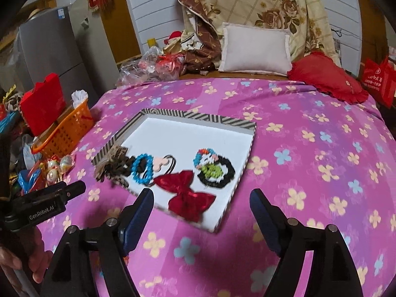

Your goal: Organize jewelry

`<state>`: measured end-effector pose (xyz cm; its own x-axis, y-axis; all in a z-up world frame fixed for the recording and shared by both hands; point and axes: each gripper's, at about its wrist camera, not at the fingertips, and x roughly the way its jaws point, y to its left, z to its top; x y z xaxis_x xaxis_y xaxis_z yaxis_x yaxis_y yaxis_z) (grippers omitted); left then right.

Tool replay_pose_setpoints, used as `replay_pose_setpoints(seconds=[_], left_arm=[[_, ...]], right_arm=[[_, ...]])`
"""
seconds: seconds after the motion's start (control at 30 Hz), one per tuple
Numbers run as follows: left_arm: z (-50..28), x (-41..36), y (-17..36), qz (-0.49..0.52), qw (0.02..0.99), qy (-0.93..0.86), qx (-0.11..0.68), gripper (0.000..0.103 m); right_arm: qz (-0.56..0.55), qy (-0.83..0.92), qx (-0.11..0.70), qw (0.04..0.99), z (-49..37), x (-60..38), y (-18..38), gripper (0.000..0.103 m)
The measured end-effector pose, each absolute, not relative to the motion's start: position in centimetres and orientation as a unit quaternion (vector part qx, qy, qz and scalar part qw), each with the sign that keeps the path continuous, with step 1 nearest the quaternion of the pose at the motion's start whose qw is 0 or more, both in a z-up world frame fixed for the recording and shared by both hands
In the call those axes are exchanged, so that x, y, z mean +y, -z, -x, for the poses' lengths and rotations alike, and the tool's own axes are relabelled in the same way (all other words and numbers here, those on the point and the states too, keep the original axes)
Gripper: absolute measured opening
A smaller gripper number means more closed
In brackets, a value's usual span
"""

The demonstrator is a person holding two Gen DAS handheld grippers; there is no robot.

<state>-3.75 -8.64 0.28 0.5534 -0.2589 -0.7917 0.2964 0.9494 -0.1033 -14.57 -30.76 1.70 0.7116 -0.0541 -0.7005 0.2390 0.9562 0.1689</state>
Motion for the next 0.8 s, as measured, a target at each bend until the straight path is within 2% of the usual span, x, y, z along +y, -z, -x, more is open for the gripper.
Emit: replay_pose_setpoints(seconds=[0.47,0.6,0.8], left_arm=[[9.5,-5.3,1.1,-0.044,0.901,0.127,0.411,0.065],[10.1,-5.0,1.7,-0.045,0.910,0.120,0.394,0.065],[9.4,-5.0,3.4,-0.061,0.905,0.120,0.405,0.065]], right_arm=[[-0.132,0.075,0.369,0.917,18.9,-28.2,0.2,0.078],[-0.128,0.077,0.348,0.926,19.3,-27.8,0.6,0.078],[-0.107,0.080,0.362,0.922,18.7,-27.6,1.4,0.079]])
